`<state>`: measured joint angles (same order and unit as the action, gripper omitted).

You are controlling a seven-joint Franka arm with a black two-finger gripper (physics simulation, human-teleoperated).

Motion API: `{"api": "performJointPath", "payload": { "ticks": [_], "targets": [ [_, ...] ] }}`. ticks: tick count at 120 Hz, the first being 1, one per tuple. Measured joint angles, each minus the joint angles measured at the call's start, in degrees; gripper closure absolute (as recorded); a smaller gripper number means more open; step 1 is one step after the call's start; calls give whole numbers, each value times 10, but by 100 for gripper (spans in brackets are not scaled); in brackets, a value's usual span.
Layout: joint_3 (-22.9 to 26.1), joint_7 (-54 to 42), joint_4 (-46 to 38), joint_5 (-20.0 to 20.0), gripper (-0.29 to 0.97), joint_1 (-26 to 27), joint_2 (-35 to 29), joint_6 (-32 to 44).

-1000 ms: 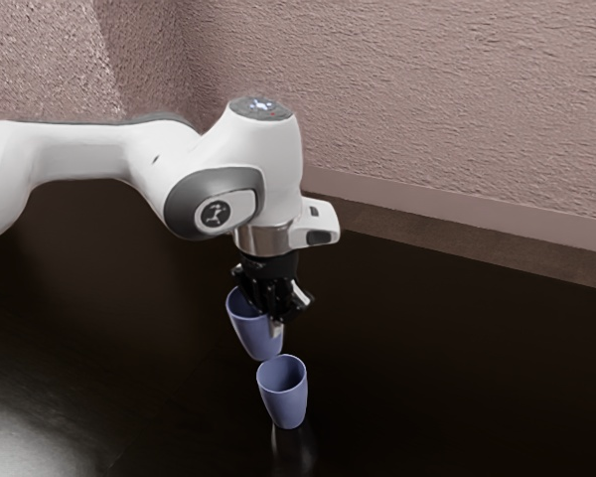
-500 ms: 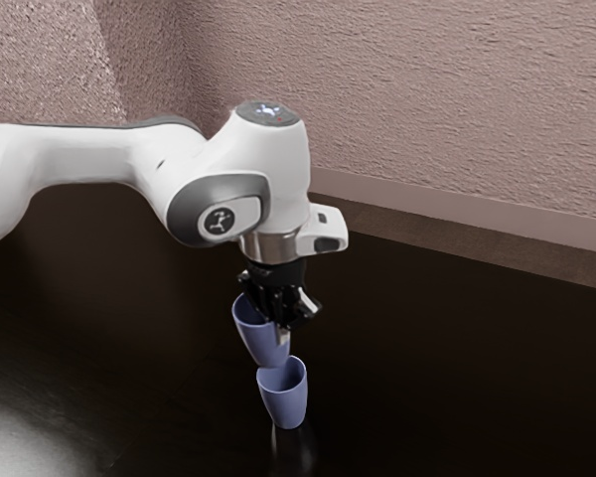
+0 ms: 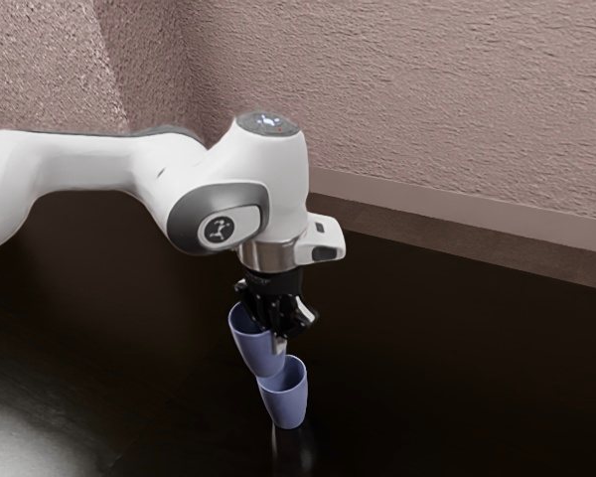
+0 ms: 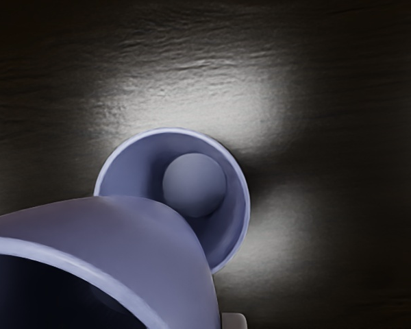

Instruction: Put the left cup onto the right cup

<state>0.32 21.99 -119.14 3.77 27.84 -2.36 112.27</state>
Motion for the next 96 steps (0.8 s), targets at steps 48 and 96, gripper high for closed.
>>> {"api": "performJointPath", "payload": {
  "ticks": [48,96],
  "targets": [
    [0,2,10,2,78,13,6,16],
    [-2,1,11,3,78,-9,22,19]
  ]
}}
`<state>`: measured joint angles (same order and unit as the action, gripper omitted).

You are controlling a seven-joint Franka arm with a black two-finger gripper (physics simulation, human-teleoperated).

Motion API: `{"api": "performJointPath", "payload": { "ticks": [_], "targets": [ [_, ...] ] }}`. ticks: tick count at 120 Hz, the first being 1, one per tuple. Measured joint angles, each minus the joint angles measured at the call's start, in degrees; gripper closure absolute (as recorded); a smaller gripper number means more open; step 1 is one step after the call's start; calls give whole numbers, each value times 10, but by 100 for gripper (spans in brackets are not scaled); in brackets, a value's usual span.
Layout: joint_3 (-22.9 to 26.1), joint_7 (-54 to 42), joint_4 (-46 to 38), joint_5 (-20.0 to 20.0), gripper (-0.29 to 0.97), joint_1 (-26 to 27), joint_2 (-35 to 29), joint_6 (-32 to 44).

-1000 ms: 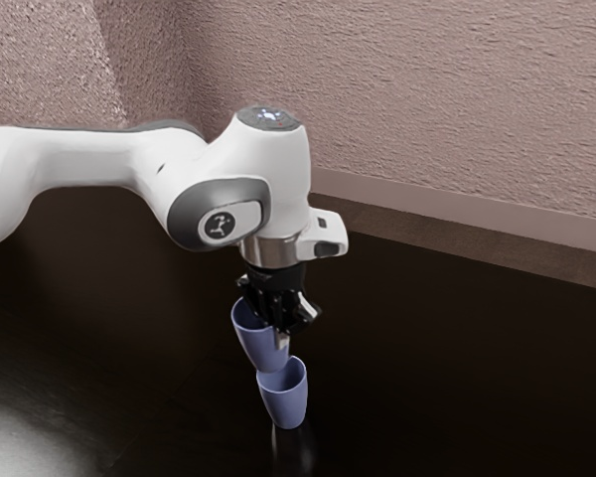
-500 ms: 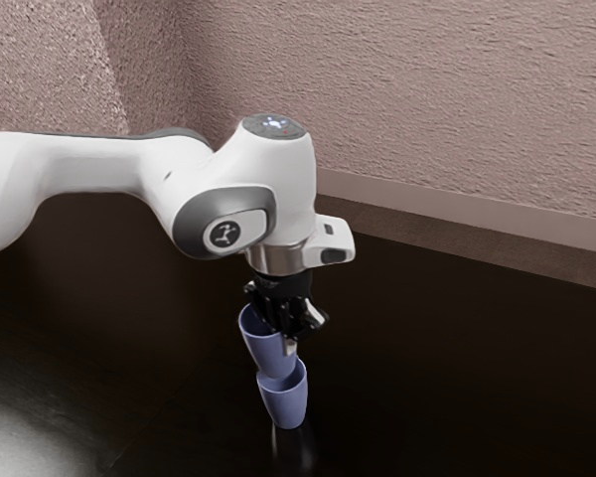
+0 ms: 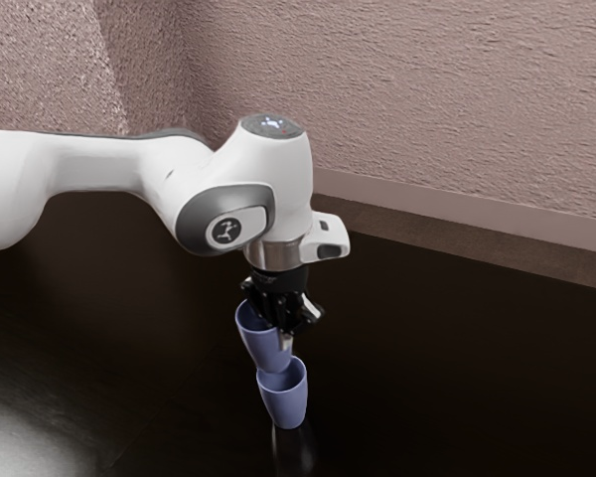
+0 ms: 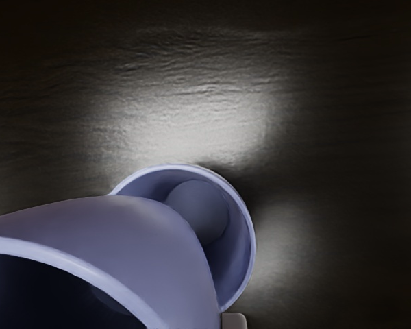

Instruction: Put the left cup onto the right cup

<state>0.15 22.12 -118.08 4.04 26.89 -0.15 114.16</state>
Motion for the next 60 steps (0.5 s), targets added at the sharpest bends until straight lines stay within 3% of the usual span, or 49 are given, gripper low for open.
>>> {"api": "performJointPath", "payload": {
  "ticks": [60],
  "targets": [
    [3,-1,15,1,78,-14,21,7]
  ]
}}
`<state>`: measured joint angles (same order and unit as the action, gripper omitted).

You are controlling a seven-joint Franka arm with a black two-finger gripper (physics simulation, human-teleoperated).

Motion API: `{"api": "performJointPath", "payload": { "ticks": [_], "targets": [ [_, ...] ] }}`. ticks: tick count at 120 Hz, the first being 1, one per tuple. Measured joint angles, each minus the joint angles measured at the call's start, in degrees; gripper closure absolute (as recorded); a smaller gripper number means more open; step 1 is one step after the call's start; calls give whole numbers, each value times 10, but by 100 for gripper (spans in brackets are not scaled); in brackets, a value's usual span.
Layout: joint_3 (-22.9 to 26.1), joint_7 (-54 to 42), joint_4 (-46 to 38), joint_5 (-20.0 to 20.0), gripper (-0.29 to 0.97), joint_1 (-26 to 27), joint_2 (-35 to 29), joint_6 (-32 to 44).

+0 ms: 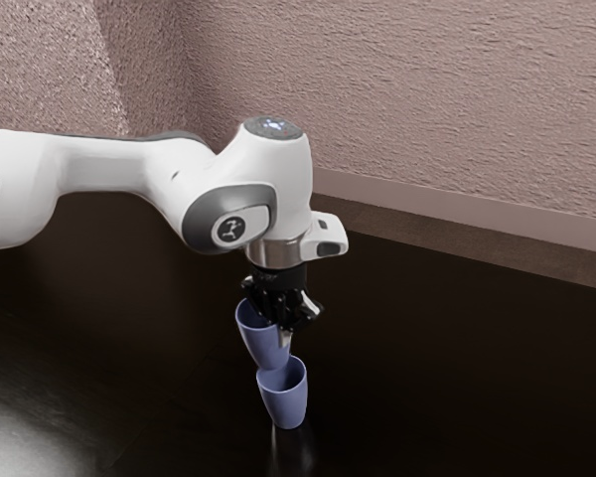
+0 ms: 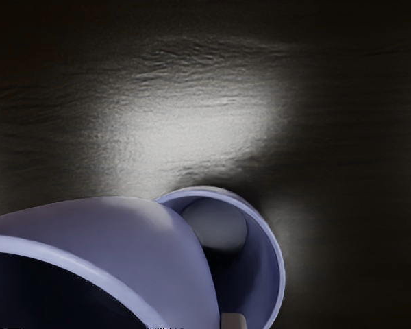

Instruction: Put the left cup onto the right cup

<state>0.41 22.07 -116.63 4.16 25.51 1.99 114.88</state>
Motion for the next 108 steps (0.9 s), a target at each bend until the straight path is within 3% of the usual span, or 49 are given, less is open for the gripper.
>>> {"api": "performJointPath", "payload": {
  "ticks": [41,108],
  "targets": [
    [0,1,6,2,78,36,4,1],
    [0,1,5,1,78,20,14,10]
  ]
}}
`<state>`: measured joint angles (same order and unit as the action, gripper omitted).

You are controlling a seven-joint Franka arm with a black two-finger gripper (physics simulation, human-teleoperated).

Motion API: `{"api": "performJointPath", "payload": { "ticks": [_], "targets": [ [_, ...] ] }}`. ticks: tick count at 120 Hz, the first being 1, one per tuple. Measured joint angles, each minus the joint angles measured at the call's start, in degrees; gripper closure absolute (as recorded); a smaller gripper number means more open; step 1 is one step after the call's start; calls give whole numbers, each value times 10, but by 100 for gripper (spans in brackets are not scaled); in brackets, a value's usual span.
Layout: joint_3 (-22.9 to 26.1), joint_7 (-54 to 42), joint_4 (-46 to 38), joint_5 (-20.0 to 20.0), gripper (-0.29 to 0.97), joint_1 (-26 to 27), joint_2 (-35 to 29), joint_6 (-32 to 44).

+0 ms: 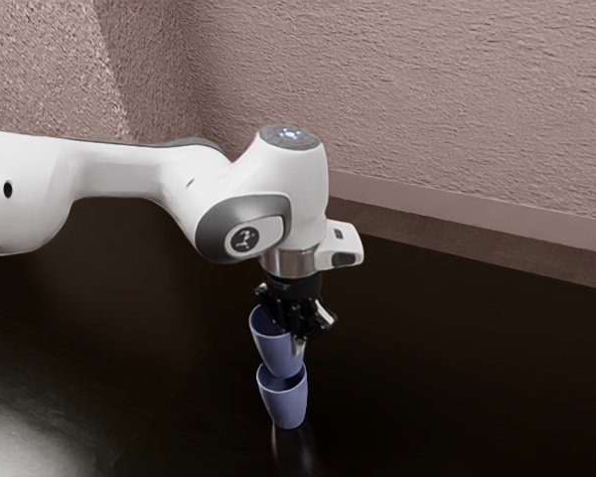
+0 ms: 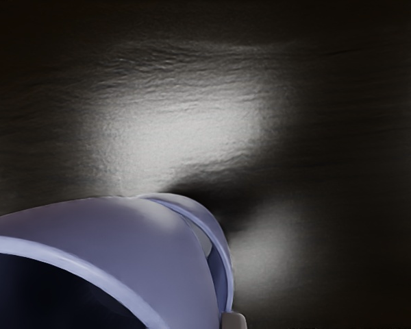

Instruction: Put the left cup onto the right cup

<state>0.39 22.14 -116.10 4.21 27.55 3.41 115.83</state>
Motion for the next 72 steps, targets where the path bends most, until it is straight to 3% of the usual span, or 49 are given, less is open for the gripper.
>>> {"api": "performJointPath", "payload": {
  "ticks": [72],
  "targets": [
    [-2,1,-5,-5,78,-2,15,7]
  ]
}}
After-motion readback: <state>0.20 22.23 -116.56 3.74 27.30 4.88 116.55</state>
